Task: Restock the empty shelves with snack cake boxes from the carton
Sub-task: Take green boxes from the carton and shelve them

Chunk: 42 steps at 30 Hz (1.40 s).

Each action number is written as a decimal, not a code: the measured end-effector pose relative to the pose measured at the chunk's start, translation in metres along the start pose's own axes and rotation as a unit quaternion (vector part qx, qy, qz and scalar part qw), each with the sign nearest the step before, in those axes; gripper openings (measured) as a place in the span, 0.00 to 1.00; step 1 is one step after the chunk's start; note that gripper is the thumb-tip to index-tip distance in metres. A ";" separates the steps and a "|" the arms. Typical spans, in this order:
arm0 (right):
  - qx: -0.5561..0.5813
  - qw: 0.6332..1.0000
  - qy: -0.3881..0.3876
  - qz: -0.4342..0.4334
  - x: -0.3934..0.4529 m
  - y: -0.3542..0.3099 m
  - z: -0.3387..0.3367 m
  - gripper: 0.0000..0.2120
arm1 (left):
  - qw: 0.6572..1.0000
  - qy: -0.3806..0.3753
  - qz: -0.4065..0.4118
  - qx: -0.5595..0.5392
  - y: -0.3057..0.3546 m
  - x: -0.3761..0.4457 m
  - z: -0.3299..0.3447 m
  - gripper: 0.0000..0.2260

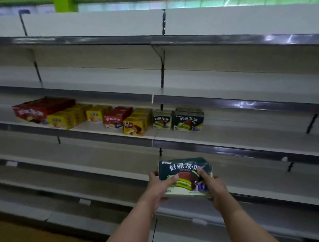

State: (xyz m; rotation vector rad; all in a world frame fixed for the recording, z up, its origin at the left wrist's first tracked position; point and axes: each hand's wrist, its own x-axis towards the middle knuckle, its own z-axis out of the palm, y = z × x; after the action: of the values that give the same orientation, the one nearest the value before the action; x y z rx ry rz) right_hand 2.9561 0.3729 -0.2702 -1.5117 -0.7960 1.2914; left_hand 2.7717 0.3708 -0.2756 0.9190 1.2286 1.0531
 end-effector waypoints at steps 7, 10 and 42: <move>0.131 0.987 -0.015 0.091 0.032 -0.011 -0.012 0.33 | 0.999 0.006 -0.032 0.022 0.007 0.053 0.007 0.53; 0.158 0.984 -0.022 0.083 0.056 -0.013 -0.020 0.30 | 0.999 -0.023 -0.049 0.004 0.005 0.084 0.009 0.60; 0.218 0.971 0.083 -0.059 0.251 -0.096 -0.043 0.10 | 0.978 0.151 0.132 -0.053 0.093 0.308 0.094 0.18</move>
State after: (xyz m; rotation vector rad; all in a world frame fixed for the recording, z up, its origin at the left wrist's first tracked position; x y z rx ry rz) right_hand 3.0645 0.6228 -0.2669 -1.1802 -0.4487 1.1434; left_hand 2.8619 0.6934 -0.2598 0.8775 1.3056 1.4998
